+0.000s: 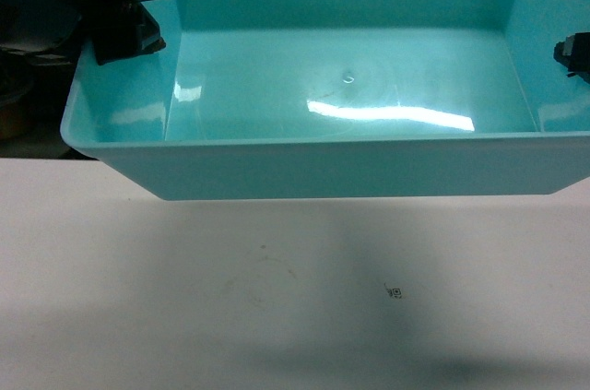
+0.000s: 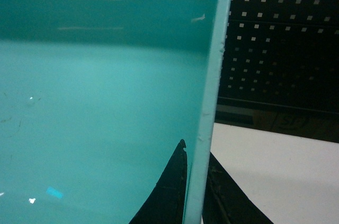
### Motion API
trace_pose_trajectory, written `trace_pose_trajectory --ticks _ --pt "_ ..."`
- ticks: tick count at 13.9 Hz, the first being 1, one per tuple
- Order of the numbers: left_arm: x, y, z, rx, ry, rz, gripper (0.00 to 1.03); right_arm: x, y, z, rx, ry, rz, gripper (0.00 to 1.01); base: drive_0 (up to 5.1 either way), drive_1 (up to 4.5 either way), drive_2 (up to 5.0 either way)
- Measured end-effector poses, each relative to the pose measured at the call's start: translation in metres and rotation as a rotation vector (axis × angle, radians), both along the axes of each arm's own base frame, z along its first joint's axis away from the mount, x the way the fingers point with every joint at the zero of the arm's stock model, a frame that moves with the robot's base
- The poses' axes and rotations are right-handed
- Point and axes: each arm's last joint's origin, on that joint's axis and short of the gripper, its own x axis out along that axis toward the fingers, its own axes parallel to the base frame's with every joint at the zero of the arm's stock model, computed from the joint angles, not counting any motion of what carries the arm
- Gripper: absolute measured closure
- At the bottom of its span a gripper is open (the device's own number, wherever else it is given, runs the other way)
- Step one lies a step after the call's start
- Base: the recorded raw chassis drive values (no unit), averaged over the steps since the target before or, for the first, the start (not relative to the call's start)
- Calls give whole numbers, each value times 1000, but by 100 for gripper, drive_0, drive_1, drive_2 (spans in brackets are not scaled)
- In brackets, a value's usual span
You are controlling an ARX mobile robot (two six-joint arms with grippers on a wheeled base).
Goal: Stack blue boxes stably on right
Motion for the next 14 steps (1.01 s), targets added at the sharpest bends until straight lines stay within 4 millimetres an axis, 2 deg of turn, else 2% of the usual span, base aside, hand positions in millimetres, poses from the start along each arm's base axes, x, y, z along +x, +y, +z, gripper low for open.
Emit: trace_pose_trajectory --ticks 1,2,3,8,14 --pt "-4 0 -5 2 -15 3 101 -3 -3 1 3 -10 0 94 0 0 0" --pt "-8 -1 -6 -1 -22 1 101 -16 -7 6 4 -49 -5 94 0 0 0" --pt "-10 -1 -1 -10 -46 -4 101 -20 -9 13 6 -83 -10 94 0 0 0" --pt "-10 -1 0 -9 -43 -3 101 -20 -9 12 6 -78 -9 94 0 0 0" --pt "-10 -1 0 -9 -43 -4 101 -20 -9 12 6 -78 -9 94 -192 -192 -192"
